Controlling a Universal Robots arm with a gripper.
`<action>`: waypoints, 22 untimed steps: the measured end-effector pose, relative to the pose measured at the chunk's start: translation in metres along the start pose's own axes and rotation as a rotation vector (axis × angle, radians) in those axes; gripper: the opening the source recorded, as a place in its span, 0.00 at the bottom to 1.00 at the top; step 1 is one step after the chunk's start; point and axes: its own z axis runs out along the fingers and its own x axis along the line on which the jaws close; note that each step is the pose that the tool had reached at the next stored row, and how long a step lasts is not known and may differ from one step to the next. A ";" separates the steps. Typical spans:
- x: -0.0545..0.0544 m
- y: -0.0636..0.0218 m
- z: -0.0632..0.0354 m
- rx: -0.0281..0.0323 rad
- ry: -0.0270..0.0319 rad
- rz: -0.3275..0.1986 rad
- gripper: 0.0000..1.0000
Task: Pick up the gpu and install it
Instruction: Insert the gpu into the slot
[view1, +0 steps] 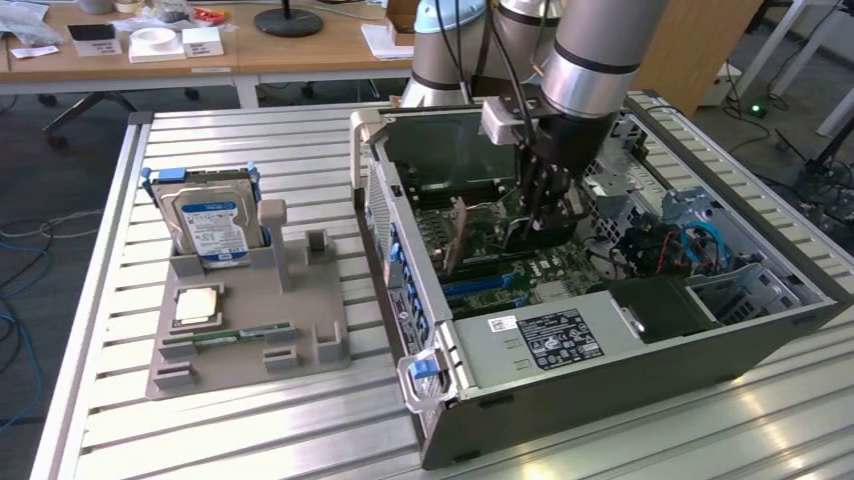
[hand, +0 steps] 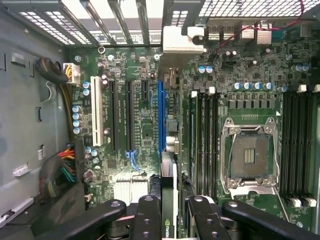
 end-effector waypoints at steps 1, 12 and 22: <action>0.000 0.0004 0.0007 0.0000 0.0000 0.000 0.26; 0.005 0.0059 0.0055 0.0000 -0.0001 0.000 0.26; 0.005 0.0165 0.0098 0.0001 -0.0003 0.000 0.26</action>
